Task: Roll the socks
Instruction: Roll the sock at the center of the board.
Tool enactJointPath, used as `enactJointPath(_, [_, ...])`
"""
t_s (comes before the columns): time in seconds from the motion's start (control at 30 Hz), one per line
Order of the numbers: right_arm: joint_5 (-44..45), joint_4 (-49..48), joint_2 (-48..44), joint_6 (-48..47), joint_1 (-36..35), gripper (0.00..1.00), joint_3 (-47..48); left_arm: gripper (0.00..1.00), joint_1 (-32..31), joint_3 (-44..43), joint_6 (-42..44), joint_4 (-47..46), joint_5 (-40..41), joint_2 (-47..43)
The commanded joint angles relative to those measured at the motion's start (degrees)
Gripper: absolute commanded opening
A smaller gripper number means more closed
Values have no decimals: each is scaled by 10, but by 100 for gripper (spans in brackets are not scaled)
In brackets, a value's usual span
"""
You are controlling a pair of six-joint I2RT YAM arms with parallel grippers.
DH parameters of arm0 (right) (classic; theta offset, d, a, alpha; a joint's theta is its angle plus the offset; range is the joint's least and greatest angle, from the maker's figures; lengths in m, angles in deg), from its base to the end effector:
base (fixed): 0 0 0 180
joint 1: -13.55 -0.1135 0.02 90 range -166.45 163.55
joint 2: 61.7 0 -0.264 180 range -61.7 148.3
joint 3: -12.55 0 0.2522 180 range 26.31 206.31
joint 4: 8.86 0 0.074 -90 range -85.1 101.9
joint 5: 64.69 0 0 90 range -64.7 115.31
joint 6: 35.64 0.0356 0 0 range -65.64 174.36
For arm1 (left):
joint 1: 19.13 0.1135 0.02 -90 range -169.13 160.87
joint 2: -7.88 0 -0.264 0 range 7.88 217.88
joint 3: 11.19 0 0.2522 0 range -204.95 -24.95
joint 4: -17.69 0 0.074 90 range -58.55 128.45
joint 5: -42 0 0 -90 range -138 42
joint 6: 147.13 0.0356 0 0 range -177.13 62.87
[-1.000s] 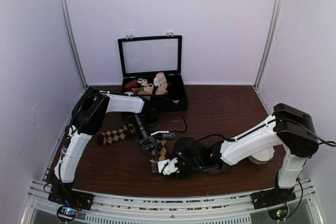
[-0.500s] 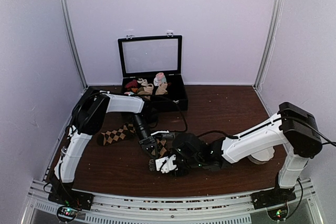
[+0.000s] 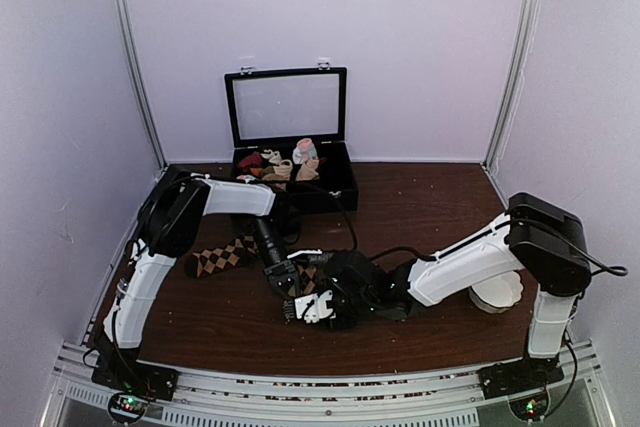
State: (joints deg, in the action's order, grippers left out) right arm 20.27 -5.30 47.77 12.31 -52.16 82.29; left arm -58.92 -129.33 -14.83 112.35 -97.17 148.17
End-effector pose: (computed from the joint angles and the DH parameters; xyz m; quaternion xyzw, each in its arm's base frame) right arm 0.1541 0.3491 0.1261 -0.7512 0.5266 0.1207 0.3794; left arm 0.3000 -0.2849 0.1003 -0.5081 -0.7305 0.4092 0.2019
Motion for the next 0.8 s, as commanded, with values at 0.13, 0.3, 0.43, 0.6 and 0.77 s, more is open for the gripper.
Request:
enactJointPath(0.13, [-16, 21, 36, 28, 3, 21, -8, 3, 3, 6, 20, -8, 55, 20])
enactJointPath(0.3, [-57, 31, 43, 86, 4, 7, -10, 16, 12, 19, 25, -12, 56, -44])
enactJointPath(0.43, [-81, 56, 49, 149, 5, 4, -3, 20, 27, 53, -6, -70, 94, -133])
enactJointPath(0.6, [-131, 113, 58, 211, 7, 3, 28, 20, 39, 82, -50, -139, 138, -192])
enactJointPath(0.77, [-190, 176, 87, 312, 16, 1, 85, 19, 42, 108, -73, -184, 157, -202])
